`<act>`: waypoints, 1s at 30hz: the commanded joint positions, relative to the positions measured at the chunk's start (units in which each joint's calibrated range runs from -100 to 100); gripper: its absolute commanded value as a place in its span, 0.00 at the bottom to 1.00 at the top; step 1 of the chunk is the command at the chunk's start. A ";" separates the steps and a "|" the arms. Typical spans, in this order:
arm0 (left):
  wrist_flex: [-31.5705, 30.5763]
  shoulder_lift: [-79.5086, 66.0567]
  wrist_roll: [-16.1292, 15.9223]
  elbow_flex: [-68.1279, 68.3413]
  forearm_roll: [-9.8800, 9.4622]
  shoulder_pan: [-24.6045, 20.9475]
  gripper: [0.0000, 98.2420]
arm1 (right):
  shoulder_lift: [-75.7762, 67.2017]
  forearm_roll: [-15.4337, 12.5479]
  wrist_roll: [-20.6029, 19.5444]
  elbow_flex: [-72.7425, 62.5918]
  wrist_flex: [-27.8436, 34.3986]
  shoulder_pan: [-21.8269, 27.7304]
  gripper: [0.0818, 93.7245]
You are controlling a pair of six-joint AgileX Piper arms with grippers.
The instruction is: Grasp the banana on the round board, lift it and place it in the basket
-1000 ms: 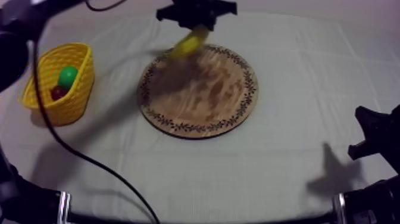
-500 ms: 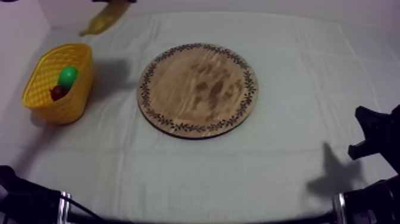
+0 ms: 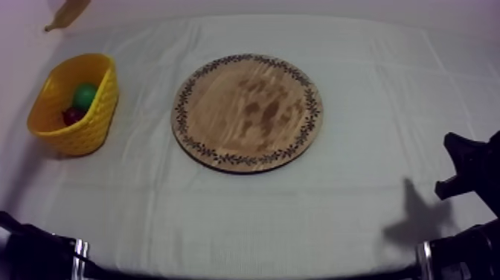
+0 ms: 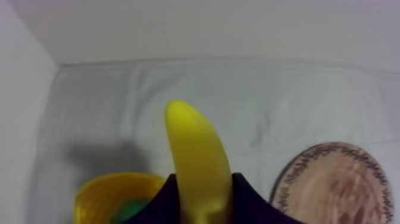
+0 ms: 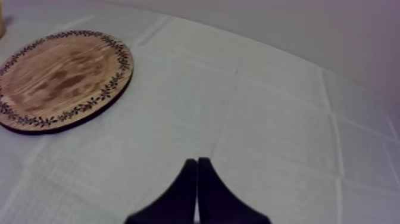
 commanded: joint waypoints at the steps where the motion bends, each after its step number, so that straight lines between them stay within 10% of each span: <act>1: -0.54 1.13 0.03 0.94 -0.36 -1.56 0.16 | 0.00 0.02 0.01 -0.03 0.01 0.00 0.00; 30: 9.33 12.96 -2.63 13.86 -3.22 -7.25 0.08 | 0.00 0.02 0.01 -0.03 0.01 0.00 0.00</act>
